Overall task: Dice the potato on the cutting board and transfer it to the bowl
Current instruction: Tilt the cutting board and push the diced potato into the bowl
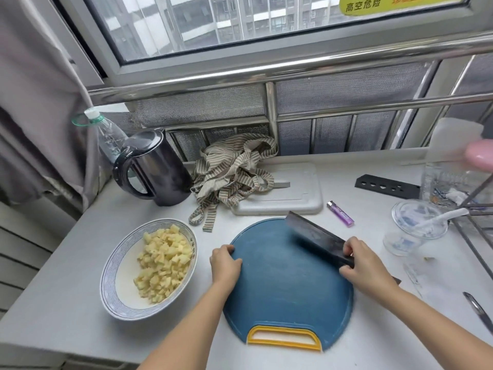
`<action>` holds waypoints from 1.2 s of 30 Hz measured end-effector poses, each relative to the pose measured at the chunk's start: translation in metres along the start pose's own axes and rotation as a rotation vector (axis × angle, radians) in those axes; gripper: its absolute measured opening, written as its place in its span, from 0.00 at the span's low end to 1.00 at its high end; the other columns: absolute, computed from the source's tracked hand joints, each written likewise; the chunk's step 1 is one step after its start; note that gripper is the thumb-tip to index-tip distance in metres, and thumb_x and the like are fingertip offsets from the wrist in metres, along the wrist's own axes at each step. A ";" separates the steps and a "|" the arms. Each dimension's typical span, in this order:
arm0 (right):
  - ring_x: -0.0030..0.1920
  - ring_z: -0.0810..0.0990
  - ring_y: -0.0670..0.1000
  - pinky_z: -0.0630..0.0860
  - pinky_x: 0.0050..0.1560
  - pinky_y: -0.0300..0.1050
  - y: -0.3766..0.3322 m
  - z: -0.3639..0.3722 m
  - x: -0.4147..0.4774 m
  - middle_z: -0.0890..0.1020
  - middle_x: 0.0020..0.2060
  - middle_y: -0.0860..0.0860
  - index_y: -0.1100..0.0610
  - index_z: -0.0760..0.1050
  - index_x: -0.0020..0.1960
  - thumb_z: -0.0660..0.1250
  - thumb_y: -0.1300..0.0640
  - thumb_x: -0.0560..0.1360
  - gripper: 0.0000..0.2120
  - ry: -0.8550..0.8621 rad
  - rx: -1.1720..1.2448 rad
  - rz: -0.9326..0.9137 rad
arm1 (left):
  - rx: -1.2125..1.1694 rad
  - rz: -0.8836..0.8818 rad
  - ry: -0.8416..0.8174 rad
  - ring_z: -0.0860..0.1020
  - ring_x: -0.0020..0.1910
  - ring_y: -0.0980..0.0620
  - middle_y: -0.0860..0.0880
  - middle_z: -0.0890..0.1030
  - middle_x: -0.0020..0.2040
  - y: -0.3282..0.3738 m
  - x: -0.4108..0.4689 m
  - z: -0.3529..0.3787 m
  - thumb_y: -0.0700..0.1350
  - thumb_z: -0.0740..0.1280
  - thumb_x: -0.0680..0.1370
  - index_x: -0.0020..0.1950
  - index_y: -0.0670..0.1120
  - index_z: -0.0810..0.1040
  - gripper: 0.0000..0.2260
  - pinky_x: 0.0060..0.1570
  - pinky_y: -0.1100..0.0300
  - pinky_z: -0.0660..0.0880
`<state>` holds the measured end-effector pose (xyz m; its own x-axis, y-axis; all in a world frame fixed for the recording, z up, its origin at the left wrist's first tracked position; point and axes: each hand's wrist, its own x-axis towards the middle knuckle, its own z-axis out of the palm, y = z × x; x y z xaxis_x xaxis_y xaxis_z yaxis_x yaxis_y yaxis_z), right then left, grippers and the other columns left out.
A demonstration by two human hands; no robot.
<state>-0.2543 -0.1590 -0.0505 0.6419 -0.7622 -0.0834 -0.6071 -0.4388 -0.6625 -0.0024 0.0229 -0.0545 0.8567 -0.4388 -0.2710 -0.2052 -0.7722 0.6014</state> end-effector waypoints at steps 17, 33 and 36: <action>0.45 0.69 0.51 0.62 0.42 0.42 -0.052 0.047 0.009 0.71 0.39 0.45 0.47 0.61 0.39 0.64 0.68 0.66 0.18 -0.204 -0.162 -0.087 | 0.466 0.633 -0.129 0.66 0.70 0.43 0.43 0.66 0.71 -0.018 -0.001 -0.049 0.36 0.62 0.77 0.69 0.41 0.70 0.20 0.67 0.51 0.67; 0.51 0.75 0.46 0.70 0.54 0.40 -0.236 0.137 0.019 0.77 0.58 0.47 0.50 0.71 0.64 0.67 0.52 0.76 0.17 -0.311 0.107 -0.249 | 0.478 0.316 0.077 0.63 0.72 0.46 0.45 0.68 0.71 -0.114 0.034 -0.153 0.54 0.57 0.80 0.71 0.50 0.70 0.20 0.74 0.50 0.49; 0.56 0.75 0.47 0.68 0.54 0.40 -0.257 0.157 0.020 0.76 0.61 0.48 0.50 0.71 0.67 0.65 0.51 0.77 0.18 -0.317 0.069 -0.245 | 0.489 0.237 0.063 0.64 0.71 0.44 0.45 0.66 0.73 -0.133 0.031 -0.170 0.54 0.60 0.81 0.74 0.51 0.67 0.21 0.74 0.50 0.51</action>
<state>-0.0117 0.0131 0.0011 0.8828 -0.4499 -0.1352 -0.3923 -0.5478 -0.7389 0.1312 0.1898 -0.0149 0.7838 -0.6101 -0.1161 -0.5794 -0.7856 0.2169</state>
